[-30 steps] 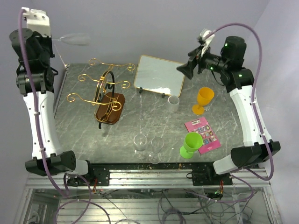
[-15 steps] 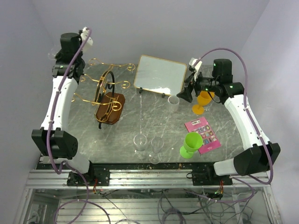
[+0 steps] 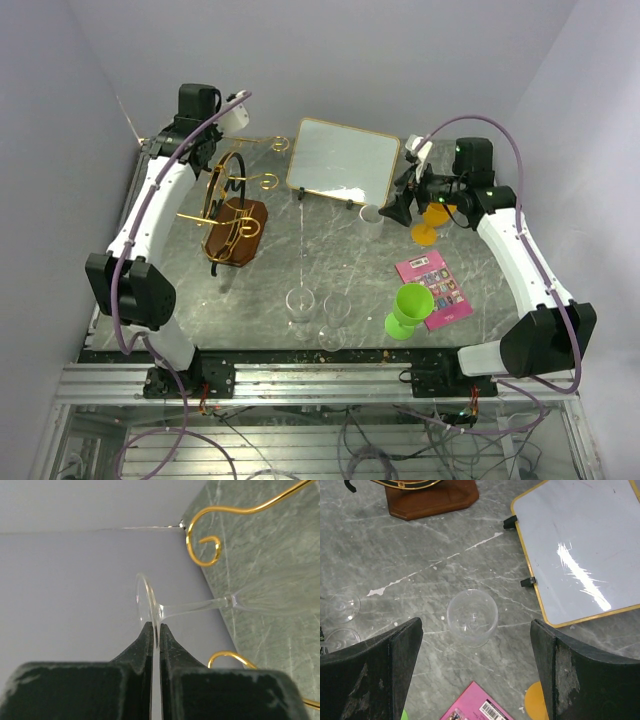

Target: Place the wine glass upside down on the wine glass rack

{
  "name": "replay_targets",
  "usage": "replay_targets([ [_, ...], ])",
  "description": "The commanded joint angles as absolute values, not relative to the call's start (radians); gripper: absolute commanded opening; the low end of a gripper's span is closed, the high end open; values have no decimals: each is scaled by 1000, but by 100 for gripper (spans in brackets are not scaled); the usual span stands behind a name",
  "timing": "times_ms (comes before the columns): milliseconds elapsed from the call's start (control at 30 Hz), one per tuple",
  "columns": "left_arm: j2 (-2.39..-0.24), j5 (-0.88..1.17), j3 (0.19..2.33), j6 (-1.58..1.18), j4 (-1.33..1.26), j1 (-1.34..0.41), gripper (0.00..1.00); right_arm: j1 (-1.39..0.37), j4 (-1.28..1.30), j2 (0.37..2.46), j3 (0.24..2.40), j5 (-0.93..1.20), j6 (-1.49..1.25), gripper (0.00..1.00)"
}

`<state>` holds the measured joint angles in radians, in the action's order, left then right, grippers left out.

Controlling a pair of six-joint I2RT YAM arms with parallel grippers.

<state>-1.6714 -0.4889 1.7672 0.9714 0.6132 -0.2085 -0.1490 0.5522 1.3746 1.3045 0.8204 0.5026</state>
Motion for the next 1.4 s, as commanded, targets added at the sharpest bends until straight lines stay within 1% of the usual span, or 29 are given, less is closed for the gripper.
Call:
replay_targets([
  [0,-1681,-420,1794,1021,615,-227,7,-142,500,1355,1282,833,507,88],
  [233,-1681,-408,1723,1125,523,-253,7,-142,478,1363,1260,833,499,88],
  [467,-1704,-330,1752,1122,495,-262,7,-138,450,1366,1238,817,486,88],
  [600,-1727,-318,1771,1131,472,-268,7,-131,439,1365,1231,811,478,88],
  [967,-1809,-400,1832,1163,452,-275,7,-109,422,1364,1221,819,465,89],
  [1167,-1846,-483,1856,1146,434,-273,7,-107,416,1365,1216,822,462,89],
  [1367,-1860,-520,1863,1133,448,-268,7,-106,412,1365,1213,824,461,89],
])
